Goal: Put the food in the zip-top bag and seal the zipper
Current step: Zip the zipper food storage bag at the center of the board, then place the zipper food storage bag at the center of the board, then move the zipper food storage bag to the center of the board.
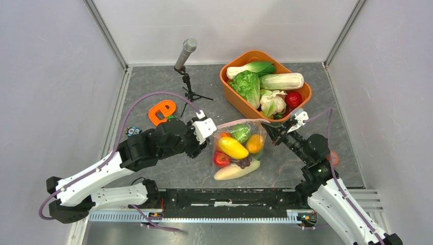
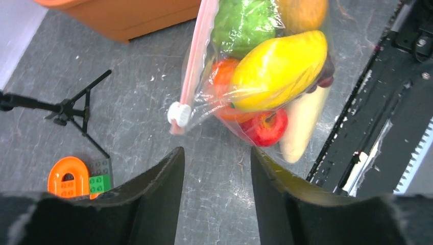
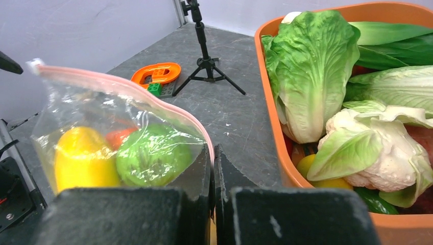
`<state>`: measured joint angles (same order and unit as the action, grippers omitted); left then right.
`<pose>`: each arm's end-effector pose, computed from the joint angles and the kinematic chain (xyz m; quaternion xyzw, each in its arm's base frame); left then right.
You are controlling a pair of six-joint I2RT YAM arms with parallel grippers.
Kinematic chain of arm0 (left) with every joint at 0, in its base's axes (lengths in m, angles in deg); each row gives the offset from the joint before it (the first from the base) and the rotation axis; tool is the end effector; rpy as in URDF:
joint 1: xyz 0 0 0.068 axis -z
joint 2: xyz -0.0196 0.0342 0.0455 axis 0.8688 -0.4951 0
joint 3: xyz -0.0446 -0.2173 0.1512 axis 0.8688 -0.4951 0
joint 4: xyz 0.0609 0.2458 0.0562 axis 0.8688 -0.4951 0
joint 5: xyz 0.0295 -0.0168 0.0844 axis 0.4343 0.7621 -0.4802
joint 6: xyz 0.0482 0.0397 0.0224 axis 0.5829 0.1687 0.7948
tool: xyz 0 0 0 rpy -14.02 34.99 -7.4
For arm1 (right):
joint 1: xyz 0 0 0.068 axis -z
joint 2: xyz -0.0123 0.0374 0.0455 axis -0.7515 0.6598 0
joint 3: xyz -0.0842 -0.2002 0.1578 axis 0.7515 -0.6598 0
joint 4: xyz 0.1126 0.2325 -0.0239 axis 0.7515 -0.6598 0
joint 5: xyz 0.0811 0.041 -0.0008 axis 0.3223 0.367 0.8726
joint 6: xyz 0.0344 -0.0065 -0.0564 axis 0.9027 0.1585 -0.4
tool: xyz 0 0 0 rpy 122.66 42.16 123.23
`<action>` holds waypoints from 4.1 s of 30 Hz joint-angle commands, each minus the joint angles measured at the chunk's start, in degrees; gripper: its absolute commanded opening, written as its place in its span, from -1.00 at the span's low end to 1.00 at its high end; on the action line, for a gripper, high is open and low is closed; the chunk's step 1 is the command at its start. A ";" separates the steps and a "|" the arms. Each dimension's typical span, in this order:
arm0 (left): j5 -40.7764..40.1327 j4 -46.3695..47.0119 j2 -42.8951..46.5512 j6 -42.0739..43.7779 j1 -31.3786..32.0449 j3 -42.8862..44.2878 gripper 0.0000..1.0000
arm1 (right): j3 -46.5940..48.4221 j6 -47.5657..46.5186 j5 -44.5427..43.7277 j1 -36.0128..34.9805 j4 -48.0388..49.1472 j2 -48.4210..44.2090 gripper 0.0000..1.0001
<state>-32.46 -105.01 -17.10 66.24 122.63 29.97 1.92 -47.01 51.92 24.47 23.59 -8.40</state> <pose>0.0973 -0.1707 0.3645 0.4827 0.7219 -0.1687 0.4662 0.1453 0.0823 0.2707 -0.1691 0.6575 0.3308 0.6555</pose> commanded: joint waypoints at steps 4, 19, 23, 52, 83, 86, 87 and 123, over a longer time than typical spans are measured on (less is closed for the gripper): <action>-10.80 9.92 7.35 -4.71 -0.43 -4.13 0.57 | 0.66 1.06 5.11 0.17 4.67 0.60 -1.00; -16.24 10.57 10.74 -13.89 -8.49 -5.21 1.00 | -0.03 6.87 24.84 0.22 18.23 3.34 -1.00; -5.08 8.89 8.04 -17.54 -19.14 -4.40 1.00 | 0.13 7.43 29.30 0.10 20.40 4.04 -1.00; -1.95 6.97 10.94 -29.63 -39.02 -6.51 1.00 | 18.13 1.67 31.24 -17.44 14.27 23.96 -1.00; -6.26 10.42 16.13 -29.31 -39.04 -9.42 1.00 | 13.25 -17.08 21.69 -29.65 -2.67 19.07 0.47; -5.64 10.33 16.40 -29.28 -39.04 -9.66 1.00 | 13.33 -14.61 19.60 -29.62 -0.60 20.71 0.49; -5.40 10.29 16.46 -29.32 -39.09 -9.84 1.00 | 13.22 -13.82 18.42 -29.58 0.10 21.78 0.46; -5.84 11.69 17.90 -30.72 -39.10 -14.43 1.00 | 19.59 -16.91 -7.46 -40.39 -5.63 49.61 0.17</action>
<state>-37.21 -96.18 0.34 36.95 83.81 15.96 20.32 -62.55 49.10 -18.00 17.82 42.44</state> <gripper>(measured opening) 0.994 0.576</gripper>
